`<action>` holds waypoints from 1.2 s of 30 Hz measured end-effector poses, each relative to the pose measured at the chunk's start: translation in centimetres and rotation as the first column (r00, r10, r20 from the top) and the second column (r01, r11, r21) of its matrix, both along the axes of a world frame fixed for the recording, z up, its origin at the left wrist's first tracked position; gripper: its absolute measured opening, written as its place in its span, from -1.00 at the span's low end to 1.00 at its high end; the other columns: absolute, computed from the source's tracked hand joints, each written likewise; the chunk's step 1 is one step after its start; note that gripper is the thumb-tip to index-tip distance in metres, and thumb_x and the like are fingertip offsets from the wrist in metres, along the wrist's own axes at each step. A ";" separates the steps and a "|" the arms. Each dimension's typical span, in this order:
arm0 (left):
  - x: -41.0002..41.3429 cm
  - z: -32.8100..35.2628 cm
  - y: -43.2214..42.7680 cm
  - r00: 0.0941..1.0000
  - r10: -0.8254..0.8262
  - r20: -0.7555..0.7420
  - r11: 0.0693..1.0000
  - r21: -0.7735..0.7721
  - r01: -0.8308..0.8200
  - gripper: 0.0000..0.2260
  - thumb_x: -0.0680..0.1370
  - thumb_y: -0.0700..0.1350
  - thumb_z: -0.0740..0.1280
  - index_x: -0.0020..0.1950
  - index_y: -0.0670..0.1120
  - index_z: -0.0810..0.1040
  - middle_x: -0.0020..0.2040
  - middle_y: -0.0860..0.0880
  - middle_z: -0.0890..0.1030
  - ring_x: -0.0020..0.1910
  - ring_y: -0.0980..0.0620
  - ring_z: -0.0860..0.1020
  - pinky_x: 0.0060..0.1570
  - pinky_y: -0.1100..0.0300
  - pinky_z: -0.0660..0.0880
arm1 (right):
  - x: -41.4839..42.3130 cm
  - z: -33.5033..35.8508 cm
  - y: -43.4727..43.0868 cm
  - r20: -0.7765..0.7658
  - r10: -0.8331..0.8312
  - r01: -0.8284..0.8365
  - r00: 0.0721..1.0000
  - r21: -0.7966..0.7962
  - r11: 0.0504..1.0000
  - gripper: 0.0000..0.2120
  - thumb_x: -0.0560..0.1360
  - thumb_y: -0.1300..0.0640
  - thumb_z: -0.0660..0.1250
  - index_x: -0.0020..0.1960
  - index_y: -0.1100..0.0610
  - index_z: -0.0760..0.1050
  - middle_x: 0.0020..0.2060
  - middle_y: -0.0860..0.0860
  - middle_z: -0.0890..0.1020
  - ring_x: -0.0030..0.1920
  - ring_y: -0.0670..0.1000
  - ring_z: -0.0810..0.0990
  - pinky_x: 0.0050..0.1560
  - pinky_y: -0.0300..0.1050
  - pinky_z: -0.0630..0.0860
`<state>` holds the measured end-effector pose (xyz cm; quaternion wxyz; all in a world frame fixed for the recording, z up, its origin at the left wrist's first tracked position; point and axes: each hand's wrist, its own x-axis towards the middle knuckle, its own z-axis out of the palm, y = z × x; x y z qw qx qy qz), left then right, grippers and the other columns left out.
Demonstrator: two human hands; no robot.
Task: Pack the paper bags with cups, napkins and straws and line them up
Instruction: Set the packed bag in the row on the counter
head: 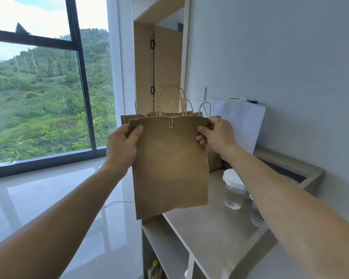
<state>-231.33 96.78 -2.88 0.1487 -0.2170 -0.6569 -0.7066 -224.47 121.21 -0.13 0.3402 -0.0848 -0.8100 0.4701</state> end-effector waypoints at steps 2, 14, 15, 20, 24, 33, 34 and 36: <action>-2.6 -0.9 -0.1 1.000 -0.017 0.018 0.999 -0.031 0.018 -0.81 0.57 0.00 0.39 -0.22 0.20 0.68 -0.10 -0.09 0.71 -0.13 -0.03 0.62 0.05 -0.22 0.56 | -3.4 -0.6 0.5 0.042 0.004 -0.004 0.999 0.014 1.000 -0.85 0.56 0.27 0.35 -0.12 0.05 0.52 -0.42 -0.01 0.67 -0.36 0.03 0.69 -0.18 -0.04 0.64; -14.7 -4.7 1.2 0.998 -0.059 0.005 0.975 -0.214 0.059 -0.83 0.57 -0.04 0.40 -0.15 0.23 0.64 -0.15 0.08 0.72 -0.07 0.03 0.68 0.01 0.06 0.61 | -16.4 -2.0 3.9 0.316 -0.024 -0.031 0.948 0.166 0.986 -0.82 0.50 0.38 0.38 -0.13 0.12 0.52 -0.35 0.05 0.69 -0.31 0.03 0.72 -0.19 -0.07 0.67; -15.1 -5.0 1.4 0.998 -0.056 -0.010 0.972 -0.231 0.053 -0.84 0.58 -0.04 0.40 -0.15 0.23 0.64 -0.16 0.08 0.72 -0.08 0.04 0.67 -0.03 0.12 0.59 | -16.9 -2.0 4.2 0.337 -0.039 -0.028 0.941 0.190 0.981 -0.81 0.50 0.39 0.38 -0.14 0.13 0.52 -0.32 0.07 0.69 -0.30 0.02 0.72 -0.21 -0.10 0.66; -17.1 -5.4 2.7 0.997 -0.047 -0.054 0.970 -0.241 0.033 -0.82 0.57 -0.04 0.40 -0.09 -0.14 0.68 -0.15 -0.18 0.68 -0.08 -0.21 0.63 -0.04 -0.13 0.56 | -19.0 -1.0 5.0 0.368 -0.132 -0.010 0.921 0.361 0.933 -0.79 0.49 0.39 0.37 -0.16 0.09 0.52 -0.30 0.08 0.70 -0.28 0.06 0.72 -0.09 0.06 0.67; -17.6 -6.1 3.9 0.995 -0.083 -0.052 0.969 -0.239 0.068 -0.85 0.57 -0.04 0.41 -0.12 -0.09 0.69 -0.24 -0.12 0.66 -0.20 -0.14 0.60 -0.15 -0.01 0.53 | -19.5 -0.8 5.7 0.349 -0.223 0.056 0.910 0.430 0.901 -0.78 0.48 0.35 0.37 -0.16 0.03 0.53 -0.25 0.07 0.69 -0.23 0.07 0.71 -0.06 0.10 0.67; -17.8 -6.7 5.8 0.988 -0.106 -0.115 0.962 -0.264 0.072 -0.83 0.58 -0.04 0.39 -0.09 -0.12 0.67 -0.20 -0.13 0.65 -0.20 -0.10 0.57 -0.10 -0.09 0.52 | -18.2 -1.1 6.8 0.291 -0.404 0.153 0.867 0.617 0.772 -0.79 0.47 0.21 0.38 -0.12 -0.12 0.51 -0.15 -0.06 0.66 -0.08 0.01 0.61 -0.07 -0.08 0.51; -17.8 -6.8 5.7 0.987 -0.107 -0.116 0.960 -0.272 0.072 -0.80 0.58 -0.04 0.38 -0.09 -0.15 0.66 -0.19 -0.16 0.65 -0.23 -0.08 0.54 -0.10 -0.11 0.52 | -18.1 -1.3 6.8 0.288 -0.396 0.152 0.872 0.610 0.778 -0.79 0.47 0.21 0.37 -0.09 -0.12 0.51 -0.13 -0.06 0.66 -0.07 0.02 0.60 -0.05 -0.07 0.52; -17.7 -6.8 5.6 0.988 -0.104 -0.112 0.956 -0.285 0.068 -0.78 0.58 -0.03 0.39 -0.12 -0.19 0.64 -0.21 -0.18 0.63 -0.27 -0.01 0.50 -0.13 -0.11 0.51 | -17.7 -1.8 6.6 0.282 -0.371 0.142 0.885 0.596 0.791 -0.77 0.48 0.22 0.37 0.00 -0.10 0.52 -0.05 -0.07 0.65 -0.02 0.00 0.59 -0.01 -0.08 0.50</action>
